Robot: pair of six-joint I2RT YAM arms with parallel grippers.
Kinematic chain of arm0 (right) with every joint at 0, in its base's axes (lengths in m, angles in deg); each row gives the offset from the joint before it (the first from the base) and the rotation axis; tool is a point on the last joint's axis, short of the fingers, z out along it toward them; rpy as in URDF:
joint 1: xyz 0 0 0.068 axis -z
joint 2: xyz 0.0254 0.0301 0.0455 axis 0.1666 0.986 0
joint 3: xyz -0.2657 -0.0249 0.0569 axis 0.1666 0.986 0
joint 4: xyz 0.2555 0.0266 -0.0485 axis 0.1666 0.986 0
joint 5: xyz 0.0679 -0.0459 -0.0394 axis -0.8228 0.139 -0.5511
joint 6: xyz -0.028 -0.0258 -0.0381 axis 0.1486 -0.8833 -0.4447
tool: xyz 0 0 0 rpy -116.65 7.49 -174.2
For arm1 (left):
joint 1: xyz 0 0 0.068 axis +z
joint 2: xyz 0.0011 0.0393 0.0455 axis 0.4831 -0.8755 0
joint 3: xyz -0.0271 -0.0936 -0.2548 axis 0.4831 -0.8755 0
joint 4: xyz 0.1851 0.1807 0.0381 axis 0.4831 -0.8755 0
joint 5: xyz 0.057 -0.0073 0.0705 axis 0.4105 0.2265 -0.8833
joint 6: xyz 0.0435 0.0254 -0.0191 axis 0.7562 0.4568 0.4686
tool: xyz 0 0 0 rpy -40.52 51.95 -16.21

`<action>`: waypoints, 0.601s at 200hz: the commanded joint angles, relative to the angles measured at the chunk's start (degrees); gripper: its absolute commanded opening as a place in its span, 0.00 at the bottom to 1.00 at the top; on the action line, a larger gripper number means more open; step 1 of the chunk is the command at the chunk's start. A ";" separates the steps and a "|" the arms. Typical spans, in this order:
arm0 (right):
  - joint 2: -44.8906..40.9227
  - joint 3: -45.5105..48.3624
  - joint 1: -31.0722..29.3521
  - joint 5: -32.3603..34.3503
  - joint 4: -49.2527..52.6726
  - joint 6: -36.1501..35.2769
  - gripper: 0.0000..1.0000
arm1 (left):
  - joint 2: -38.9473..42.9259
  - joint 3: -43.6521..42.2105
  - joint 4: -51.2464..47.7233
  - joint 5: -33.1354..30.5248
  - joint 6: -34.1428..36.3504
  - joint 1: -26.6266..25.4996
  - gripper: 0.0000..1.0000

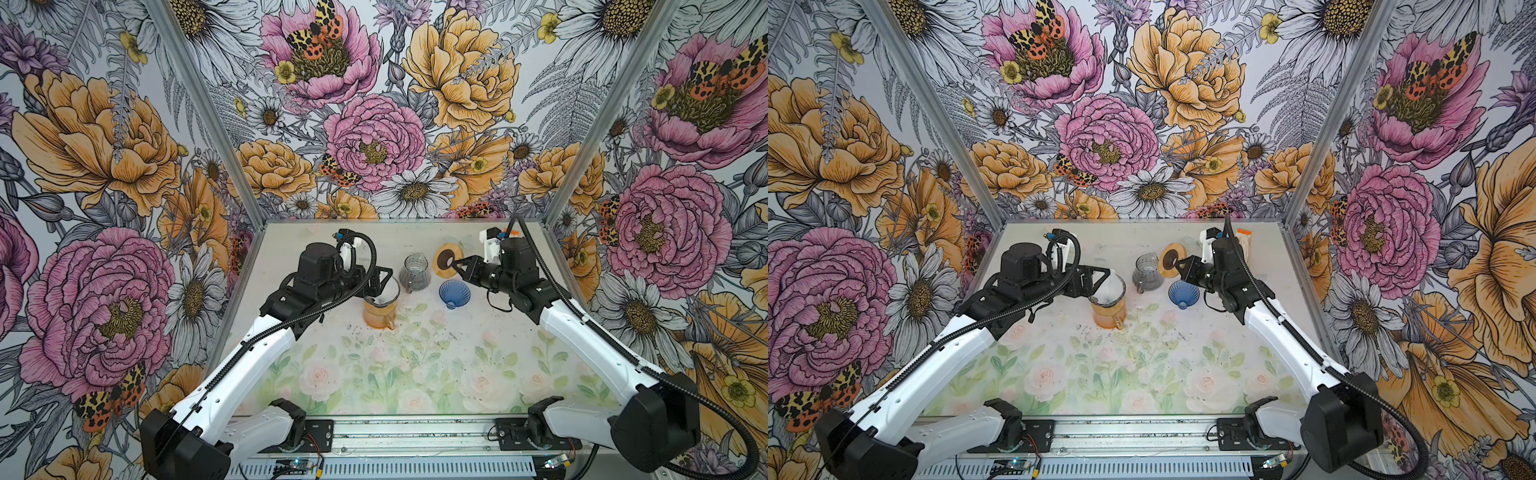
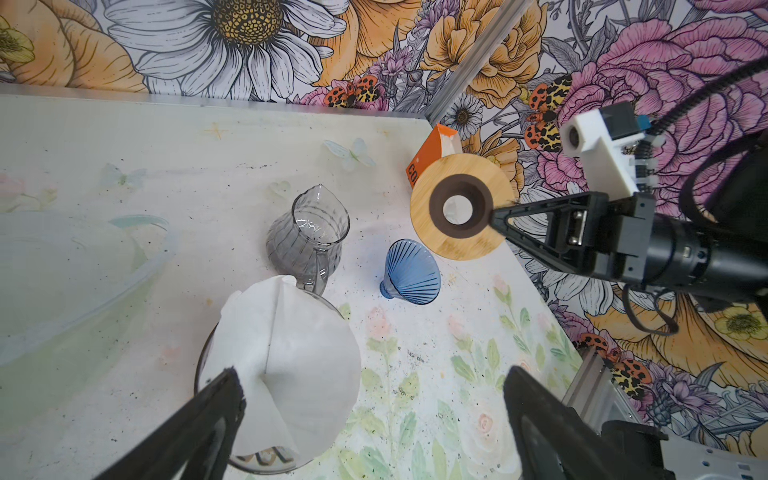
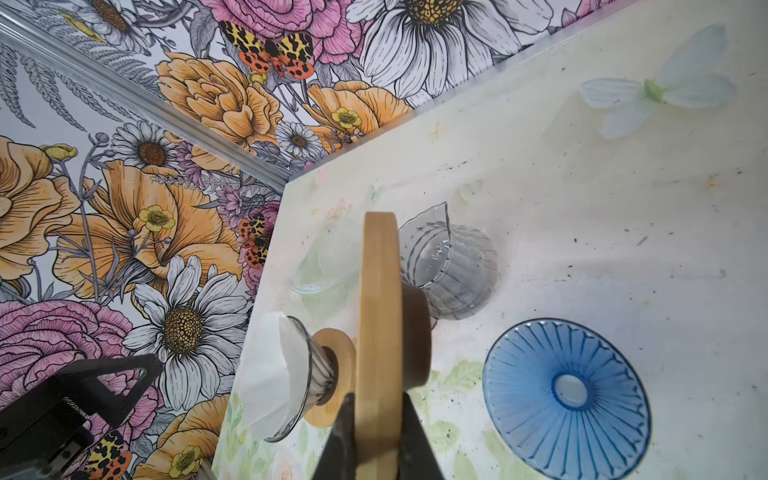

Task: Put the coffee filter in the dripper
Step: 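Carry the bamboo holder with the right gripper over the grey pitcher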

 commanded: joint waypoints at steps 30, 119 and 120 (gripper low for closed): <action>12.60 -9.87 1.82 -10.60 -2.90 -4.29 0.00 | -3.96 1.89 1.81 1.26 1.20 1.69 0.99; 30.92 -17.21 5.59 -25.91 -16.91 4.51 0.00 | -4.86 1.39 1.82 2.42 -0.08 3.39 0.99; 31.03 -17.22 5.60 -26.01 -16.96 4.50 0.00 | -4.85 1.35 1.82 2.40 -0.05 3.43 0.99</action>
